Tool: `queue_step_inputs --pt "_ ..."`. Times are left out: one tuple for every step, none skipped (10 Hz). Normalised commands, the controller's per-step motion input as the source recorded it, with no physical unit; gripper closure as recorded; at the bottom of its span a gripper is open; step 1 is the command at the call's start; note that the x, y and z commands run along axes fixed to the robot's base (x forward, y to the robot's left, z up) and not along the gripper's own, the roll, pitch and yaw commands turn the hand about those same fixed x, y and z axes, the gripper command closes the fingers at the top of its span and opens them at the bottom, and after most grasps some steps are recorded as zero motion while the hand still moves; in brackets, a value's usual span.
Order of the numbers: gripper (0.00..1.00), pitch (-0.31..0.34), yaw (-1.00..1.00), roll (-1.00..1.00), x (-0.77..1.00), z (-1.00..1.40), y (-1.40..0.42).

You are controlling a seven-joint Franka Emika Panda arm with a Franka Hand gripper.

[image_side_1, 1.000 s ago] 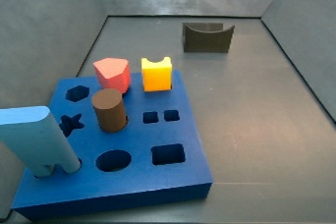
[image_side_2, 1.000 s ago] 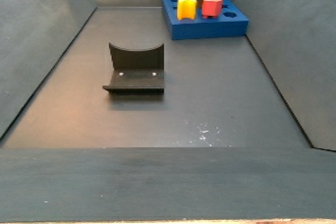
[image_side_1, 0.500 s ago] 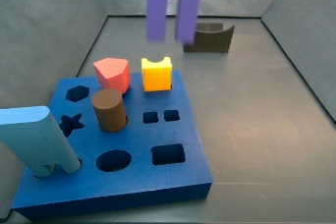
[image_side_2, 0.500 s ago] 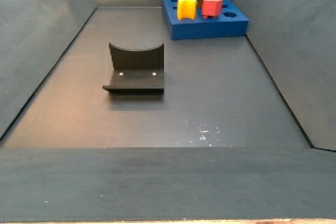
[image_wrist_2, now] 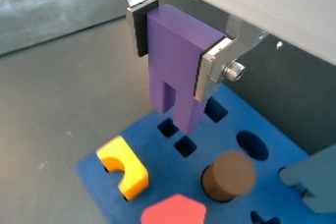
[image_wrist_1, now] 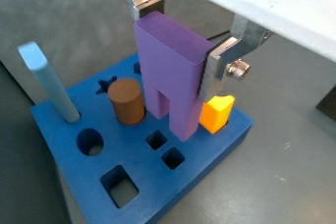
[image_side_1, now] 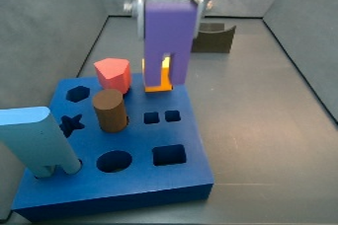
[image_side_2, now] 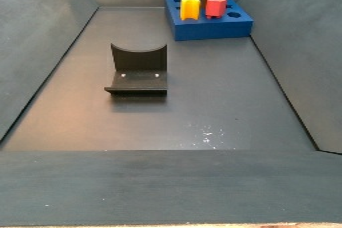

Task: Pick up the double-square object. Move up. Place the double-square object on the fixture. Regrasp the double-square object. Move to above the board. Insert the double-square object.
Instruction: Insert the double-square object.

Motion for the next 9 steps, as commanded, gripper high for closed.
queue_step_inputs --pt "1.00 -0.009 -0.20 -0.01 0.00 -0.63 -0.02" --pt "1.00 0.000 -0.22 -0.04 0.00 -0.56 -0.04" --pt "1.00 0.000 -0.14 -0.02 0.03 -0.46 -0.03" --pt "1.00 0.000 0.00 0.03 0.13 -0.41 -0.05" --pt "1.00 0.000 0.00 0.04 0.15 -0.40 -0.03" --pt "1.00 0.000 0.07 0.02 0.04 -0.41 -0.03" --pt "1.00 0.000 0.06 0.00 0.01 -0.35 -0.04" --pt "1.00 0.000 0.01 0.00 0.00 -0.27 -0.07" --pt "1.00 0.000 0.00 0.00 0.00 -0.26 -0.07"
